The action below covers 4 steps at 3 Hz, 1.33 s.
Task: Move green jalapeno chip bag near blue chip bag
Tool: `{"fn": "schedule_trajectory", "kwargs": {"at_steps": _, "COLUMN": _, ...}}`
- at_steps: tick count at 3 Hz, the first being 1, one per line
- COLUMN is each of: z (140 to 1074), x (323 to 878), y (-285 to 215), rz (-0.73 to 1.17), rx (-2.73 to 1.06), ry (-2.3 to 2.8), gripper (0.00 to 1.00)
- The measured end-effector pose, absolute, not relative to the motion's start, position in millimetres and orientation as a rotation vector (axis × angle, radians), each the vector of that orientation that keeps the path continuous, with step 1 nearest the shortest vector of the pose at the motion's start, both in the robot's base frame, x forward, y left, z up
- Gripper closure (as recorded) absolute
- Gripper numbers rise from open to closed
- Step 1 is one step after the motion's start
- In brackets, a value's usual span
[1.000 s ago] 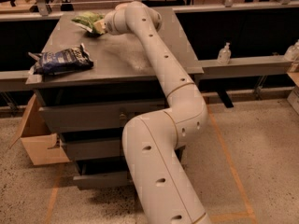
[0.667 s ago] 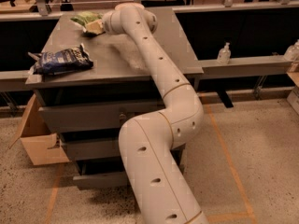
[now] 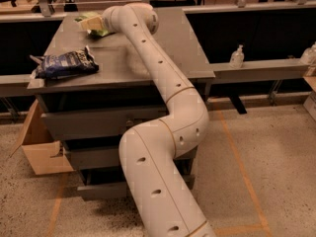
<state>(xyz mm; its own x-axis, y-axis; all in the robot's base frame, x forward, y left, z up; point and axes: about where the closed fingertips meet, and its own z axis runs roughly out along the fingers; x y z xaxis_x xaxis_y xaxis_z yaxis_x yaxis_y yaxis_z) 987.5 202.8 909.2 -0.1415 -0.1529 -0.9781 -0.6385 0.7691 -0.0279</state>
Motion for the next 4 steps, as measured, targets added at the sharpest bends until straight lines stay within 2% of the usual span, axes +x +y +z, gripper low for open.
{"fn": "schedule_trajectory", "kwargs": {"at_steps": 1, "z": 921.3, "x": 990.0, "y": 203.1, "rz": 0.452, "rx": -0.609, "ry": 1.663, "gripper": 0.0}}
{"fn": "schedule_trajectory", "kwargs": {"at_steps": 3, "z": 912.8, "x": 987.0, "y": 244.6, "rz": 0.376, "rx": -0.707, "ry": 1.616, "gripper": 0.0}}
{"fn": "schedule_trajectory", "kwargs": {"at_steps": 4, "z": 912.8, "x": 987.0, "y": 244.6, "rz": 0.376, "rx": -0.707, "ry": 1.616, "gripper": 0.0}}
